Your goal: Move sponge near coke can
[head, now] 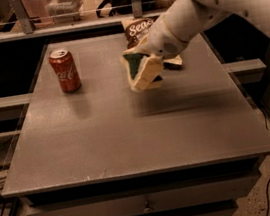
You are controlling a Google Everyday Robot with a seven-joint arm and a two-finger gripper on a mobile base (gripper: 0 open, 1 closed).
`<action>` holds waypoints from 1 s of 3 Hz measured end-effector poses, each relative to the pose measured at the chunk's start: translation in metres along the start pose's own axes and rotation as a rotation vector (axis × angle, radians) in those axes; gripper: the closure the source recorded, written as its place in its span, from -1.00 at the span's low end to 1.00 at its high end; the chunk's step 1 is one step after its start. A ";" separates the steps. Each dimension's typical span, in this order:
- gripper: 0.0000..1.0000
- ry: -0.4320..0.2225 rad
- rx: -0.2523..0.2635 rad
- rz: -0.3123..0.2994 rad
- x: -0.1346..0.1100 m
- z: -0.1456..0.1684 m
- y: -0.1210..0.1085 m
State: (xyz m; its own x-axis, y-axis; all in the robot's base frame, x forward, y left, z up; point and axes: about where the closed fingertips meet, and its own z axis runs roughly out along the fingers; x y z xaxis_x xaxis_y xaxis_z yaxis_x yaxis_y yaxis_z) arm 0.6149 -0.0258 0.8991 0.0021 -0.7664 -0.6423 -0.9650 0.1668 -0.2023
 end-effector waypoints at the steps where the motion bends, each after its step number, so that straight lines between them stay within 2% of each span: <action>1: 0.66 -0.126 -0.059 -0.021 -0.051 0.043 0.011; 2: 0.19 -0.163 -0.086 -0.029 -0.081 0.088 0.016; 3: -0.27 -0.152 -0.104 -0.016 -0.087 0.119 0.016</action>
Offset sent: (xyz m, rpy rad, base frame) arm 0.0173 0.1783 -0.0329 0.1822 0.0274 0.1398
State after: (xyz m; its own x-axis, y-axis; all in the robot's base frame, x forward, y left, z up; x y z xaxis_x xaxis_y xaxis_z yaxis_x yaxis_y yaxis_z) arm 0.6306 0.1171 0.8634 0.0497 -0.6644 -0.7457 -0.9864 0.0845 -0.1411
